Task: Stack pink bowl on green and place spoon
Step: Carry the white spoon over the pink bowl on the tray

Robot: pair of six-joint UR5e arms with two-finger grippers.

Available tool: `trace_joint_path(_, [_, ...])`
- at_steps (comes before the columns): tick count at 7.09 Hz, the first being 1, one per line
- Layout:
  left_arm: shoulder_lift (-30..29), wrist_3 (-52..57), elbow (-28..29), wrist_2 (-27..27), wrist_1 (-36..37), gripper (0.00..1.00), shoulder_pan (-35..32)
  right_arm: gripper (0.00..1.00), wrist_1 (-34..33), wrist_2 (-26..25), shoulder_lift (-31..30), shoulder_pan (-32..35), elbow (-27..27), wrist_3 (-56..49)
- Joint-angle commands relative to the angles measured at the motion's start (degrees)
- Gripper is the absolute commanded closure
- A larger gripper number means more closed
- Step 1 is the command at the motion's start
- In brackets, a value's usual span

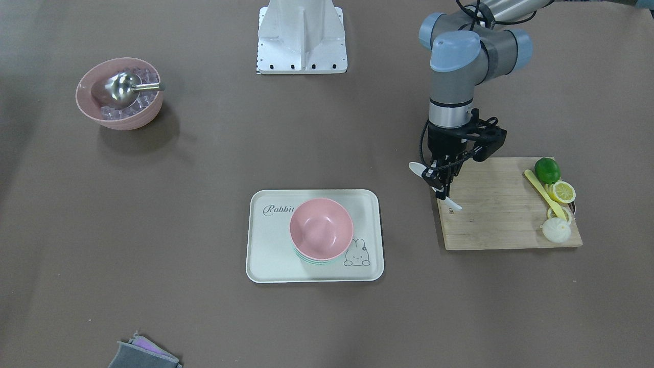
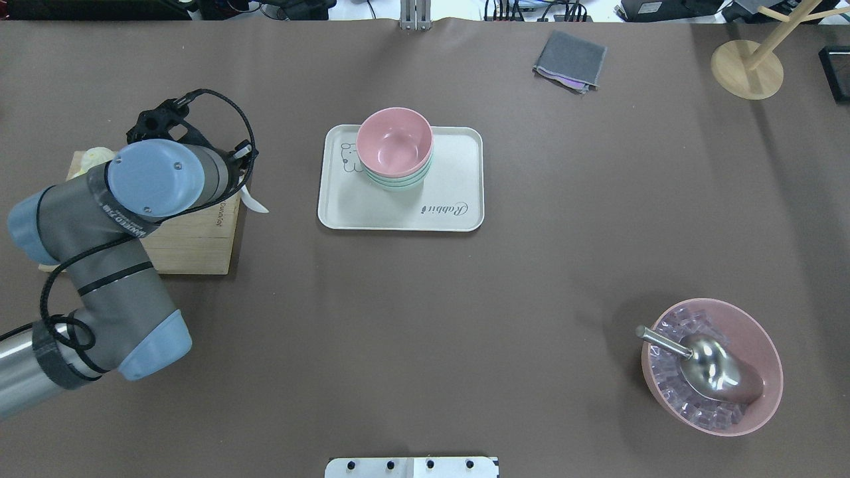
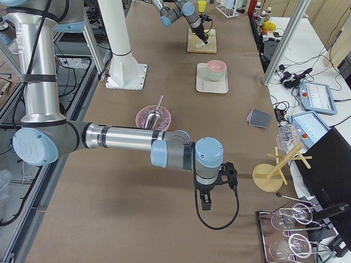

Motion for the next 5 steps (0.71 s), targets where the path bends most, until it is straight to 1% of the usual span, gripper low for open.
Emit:
trace_joint_path(1, [-14.6,-10.2,7.9,4.1,7.8,1.00,0.0,0.00,0.0,0.0,-0.7,0.0,0.1,-0.1])
trace_joint_path(3, [-25.6,-13.4,21.2,6.4,7.1,1.00,0.2,0.00,0.0,0.0,-0.7,0.0,0.1,0.0])
trace_joint_path(4, [-29.4,-14.0,26.0,6.7,6.9,1.00,0.4,0.00,0.0,0.1,-0.6,0.0,0.1,0.1])
trace_joint_path(5, [-30.2,-14.5,27.1,7.2,6.8,1.00,1.6,0.00,0.0,0.1,-0.6,0.0,0.1,0.1])
